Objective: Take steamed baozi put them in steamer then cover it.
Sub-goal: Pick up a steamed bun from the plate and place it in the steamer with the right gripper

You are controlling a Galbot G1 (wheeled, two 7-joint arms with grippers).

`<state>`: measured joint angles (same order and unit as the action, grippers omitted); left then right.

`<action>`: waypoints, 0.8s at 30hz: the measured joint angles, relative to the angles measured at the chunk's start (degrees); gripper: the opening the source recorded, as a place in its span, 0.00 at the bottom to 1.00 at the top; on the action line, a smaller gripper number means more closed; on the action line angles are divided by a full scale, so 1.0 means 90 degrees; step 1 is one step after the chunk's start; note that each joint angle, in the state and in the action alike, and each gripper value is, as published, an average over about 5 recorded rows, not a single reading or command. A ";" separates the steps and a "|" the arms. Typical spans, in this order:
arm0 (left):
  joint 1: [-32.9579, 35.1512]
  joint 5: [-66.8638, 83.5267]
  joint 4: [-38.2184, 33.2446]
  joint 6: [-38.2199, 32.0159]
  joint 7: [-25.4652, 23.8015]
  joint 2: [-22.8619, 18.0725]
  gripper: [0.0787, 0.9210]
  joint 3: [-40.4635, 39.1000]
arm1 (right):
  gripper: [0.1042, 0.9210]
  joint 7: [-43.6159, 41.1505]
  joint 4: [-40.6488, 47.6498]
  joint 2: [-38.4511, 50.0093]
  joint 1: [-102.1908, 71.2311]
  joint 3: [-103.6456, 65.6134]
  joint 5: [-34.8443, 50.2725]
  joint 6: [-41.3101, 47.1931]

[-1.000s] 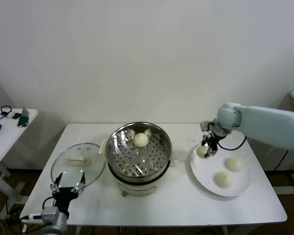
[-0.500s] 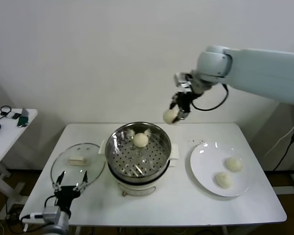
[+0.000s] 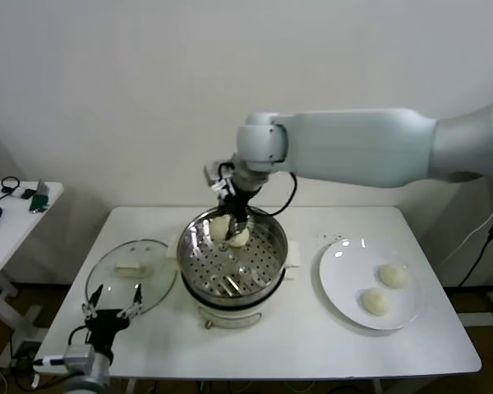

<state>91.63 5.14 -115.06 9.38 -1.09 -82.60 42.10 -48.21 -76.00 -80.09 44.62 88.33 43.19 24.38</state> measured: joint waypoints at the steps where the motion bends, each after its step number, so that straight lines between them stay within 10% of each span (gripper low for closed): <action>1: 0.0006 0.0006 0.0003 -0.0003 0.0000 0.0004 0.88 0.0002 | 0.60 0.0017 0.0057 -0.0069 -0.0085 -0.0001 -0.0056 0.0000; 17: 0.0064 0.0024 0.0022 -0.0062 0.0001 0.0016 0.88 -0.0008 | 0.60 0.0191 0.0926 -0.0759 -0.0985 -0.0081 -0.0726 -0.0012; 24: 0.0089 0.0027 -0.0012 -0.0072 0.0003 0.0016 0.88 0.0011 | 0.78 0.0153 0.0997 -0.0758 -0.0980 -0.0138 -0.0770 -0.0114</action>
<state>92.43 5.38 -115.16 8.73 -1.07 -82.45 42.20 -46.83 -67.04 -86.91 35.80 87.09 36.26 23.35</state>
